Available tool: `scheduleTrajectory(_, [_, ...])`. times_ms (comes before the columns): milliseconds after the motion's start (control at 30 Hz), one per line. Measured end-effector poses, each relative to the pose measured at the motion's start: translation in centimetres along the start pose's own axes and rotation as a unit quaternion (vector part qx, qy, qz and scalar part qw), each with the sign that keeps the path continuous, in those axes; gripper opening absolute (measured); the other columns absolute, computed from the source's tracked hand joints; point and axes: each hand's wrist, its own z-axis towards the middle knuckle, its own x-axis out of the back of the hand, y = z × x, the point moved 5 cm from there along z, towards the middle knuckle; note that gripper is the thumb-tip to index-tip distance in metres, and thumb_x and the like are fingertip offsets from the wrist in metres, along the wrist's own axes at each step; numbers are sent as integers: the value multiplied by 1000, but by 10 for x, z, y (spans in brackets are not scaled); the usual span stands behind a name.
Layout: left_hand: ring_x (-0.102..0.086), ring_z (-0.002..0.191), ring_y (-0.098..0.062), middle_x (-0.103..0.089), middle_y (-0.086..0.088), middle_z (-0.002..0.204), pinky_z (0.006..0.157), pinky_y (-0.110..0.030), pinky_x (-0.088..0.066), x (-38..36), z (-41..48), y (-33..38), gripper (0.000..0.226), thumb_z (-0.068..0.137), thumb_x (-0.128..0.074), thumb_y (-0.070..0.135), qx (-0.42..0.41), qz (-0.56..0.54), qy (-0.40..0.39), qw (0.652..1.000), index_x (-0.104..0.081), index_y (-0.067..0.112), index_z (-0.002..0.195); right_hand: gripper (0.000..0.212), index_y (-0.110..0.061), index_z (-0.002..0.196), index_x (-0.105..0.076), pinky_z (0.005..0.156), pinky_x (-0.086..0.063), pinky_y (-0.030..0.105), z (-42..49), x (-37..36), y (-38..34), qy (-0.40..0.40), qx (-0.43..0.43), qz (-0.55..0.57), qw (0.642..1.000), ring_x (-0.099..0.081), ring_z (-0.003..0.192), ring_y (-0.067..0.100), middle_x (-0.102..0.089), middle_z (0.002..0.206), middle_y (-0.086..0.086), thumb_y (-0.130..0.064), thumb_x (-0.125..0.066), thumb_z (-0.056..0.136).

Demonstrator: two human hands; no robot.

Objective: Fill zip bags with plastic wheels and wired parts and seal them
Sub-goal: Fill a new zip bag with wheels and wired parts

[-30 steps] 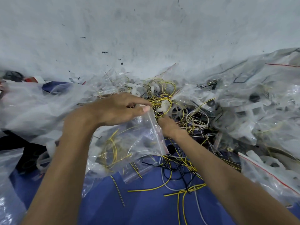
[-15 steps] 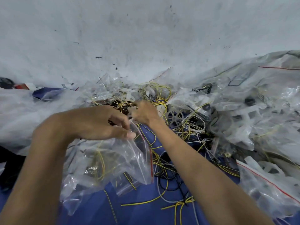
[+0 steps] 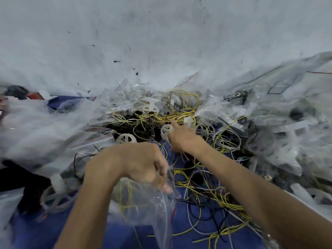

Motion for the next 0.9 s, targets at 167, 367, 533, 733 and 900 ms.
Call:
scheduleTrajectory(167, [-51,60,1,-56,17,58,66,-20,-42,-5,8,0,22,72,-75,47,0,-24,-23,999,-67,27,66,39,-15,120,-55,95,-41,45,19,43,-49,44,82,78,993,-45,121,33,-52,126,12,-36,-54,87])
scheduleTrajectory(367, [-56,66,-2,-65,12,74,70,-22,-44,3,7,-14,26,72,-71,51,1,-47,-8,999,-69,25,72,53,-11,148,-13,116,-5,45,-12,-25,-60,-62,194,78,976,6,144,20,2,157,10,-15,-34,100])
scheduleTrajectory(533, [-46,54,3,-53,19,55,63,-24,-37,5,15,-21,26,80,-65,48,-1,-65,29,997,-65,23,73,51,-8,135,-40,106,-31,38,-14,-28,-47,-10,197,156,968,-32,134,23,-38,143,11,-14,-58,87])
scheduleTrajectory(733, [-47,52,-4,-52,11,58,59,-21,-37,6,9,-30,24,83,-62,47,18,-89,25,996,-60,28,68,20,-10,101,-69,74,-41,24,-24,-18,-18,1,166,317,934,-59,87,22,-68,100,12,-19,-54,90])
scheduleTrajectory(900, [-46,60,-7,-52,4,67,67,-26,-39,4,11,-36,26,83,-61,49,34,-71,31,996,-57,29,67,42,-16,124,-53,105,-27,55,-33,-43,70,120,-240,234,935,-33,131,35,-35,143,14,-40,-43,90])
